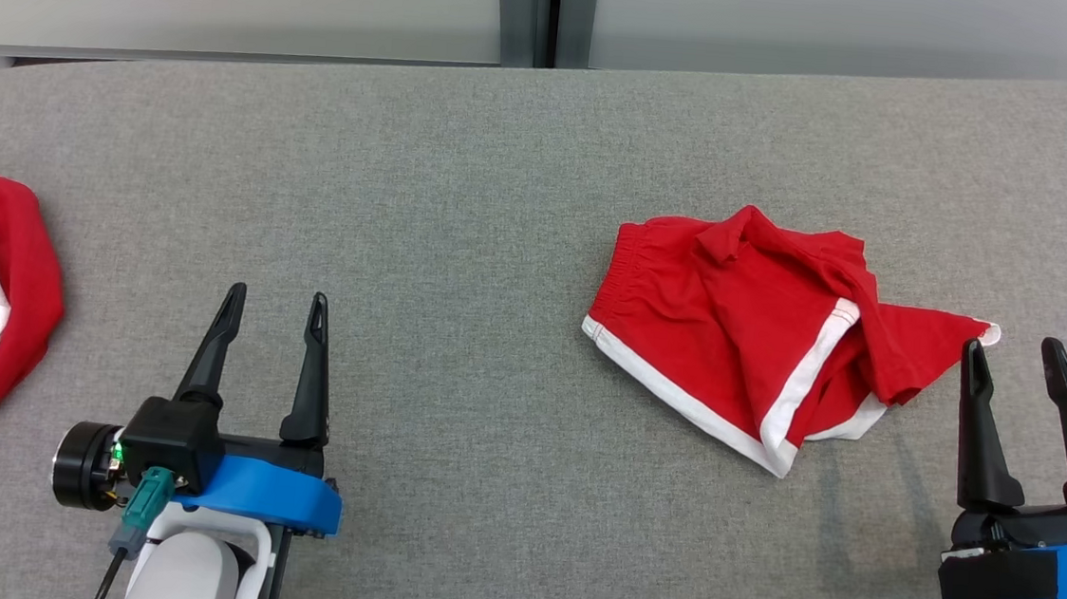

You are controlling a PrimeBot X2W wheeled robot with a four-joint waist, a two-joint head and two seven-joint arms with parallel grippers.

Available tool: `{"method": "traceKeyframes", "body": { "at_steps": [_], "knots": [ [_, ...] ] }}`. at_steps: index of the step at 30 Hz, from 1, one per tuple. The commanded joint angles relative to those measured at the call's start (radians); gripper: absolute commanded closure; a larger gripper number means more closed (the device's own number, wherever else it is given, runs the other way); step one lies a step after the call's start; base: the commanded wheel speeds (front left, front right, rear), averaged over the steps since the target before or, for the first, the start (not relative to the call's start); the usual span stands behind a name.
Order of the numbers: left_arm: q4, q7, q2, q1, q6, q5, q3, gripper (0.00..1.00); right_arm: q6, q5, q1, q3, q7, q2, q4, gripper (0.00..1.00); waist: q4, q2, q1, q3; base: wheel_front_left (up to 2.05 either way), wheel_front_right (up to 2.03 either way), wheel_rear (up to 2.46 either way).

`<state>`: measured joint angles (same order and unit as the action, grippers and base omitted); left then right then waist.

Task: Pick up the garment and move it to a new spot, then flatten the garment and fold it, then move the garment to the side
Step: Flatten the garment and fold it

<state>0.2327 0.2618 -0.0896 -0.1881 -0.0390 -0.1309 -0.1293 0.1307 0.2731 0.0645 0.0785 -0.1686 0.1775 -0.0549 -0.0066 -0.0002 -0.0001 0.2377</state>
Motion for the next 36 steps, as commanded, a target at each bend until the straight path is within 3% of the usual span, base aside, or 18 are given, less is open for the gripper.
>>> {"method": "traceKeyframes", "body": {
  "at_steps": [1,7,13,20,28,29,31,36],
  "knots": [
    [0.0,0.005,-0.004,0.003,-0.001,0.001,0.0,0.0,0.0,-0.007,-0.013,0.003,0.001,-0.004,-0.005,0.0,0.001,0.0002,0.0001,0.0,0.0,0.0,0.0],
    [-0.01,0.001,-0.003,-0.017,-0.006,0.013,-0.024,0.0,0.0,-0.01,-0.013,0.002,0.011,-0.009,-0.016,0.0,0.001,0.0002,0.0001,0.007,0.0,0.0,0.0],
    [0.007,-0.099,0.022,-0.139,-0.056,-0.007,-0.152,0.0,0.0,-0.009,0.009,-0.003,0.019,-0.009,-0.031,0.0,-0.008,0.0002,0.0001,0.06,0.0,0.0,0.0],
    [0.125,-0.259,0.037,-0.3,-0.086,-0.108,-0.332,0.0,0.0,0.002,0.046,-0.026,0.014,-0.007,-0.018,0.0,-0.047,0.0002,0.0001,0.132,0.0,0.0,0.0],
    [0.281,-0.331,0.038,-0.393,-0.094,-0.237,-0.451,0.0,0.0,0.013,0.077,-0.054,0.001,0.0,0.012,0.0,-0.085,0.0002,0.0001,0.163,0.0,0.0,0.0],
    [0.293,-0.333,0.038,-0.399,-0.094,-0.246,-0.459,0.04,0.0,0.013,0.081,-0.062,0.003,0.004,0.015,0.0,-0.086,0.0002,0.0001,0.165,0.0,0.0,0.0],
    [0.311,-0.33,0.038,-0.41,-0.092,-0.265,-0.477,1.0,0.0,0.015,0.09,-0.083,0.005,0.012,0.02,0.0,-0.085,0.0002,0.0001,0.168,0.0,0.0,0.0],
    [0.338,-0.302,0.037,-0.435,-0.092,-0.294,-0.518,1.0,0.0,0.032,0.133,-0.182,0.026,0.039,0.034,0.0,-0.081,0.0002,0.0001,0.174,0.0,0.0,0.0]
  ]
}}
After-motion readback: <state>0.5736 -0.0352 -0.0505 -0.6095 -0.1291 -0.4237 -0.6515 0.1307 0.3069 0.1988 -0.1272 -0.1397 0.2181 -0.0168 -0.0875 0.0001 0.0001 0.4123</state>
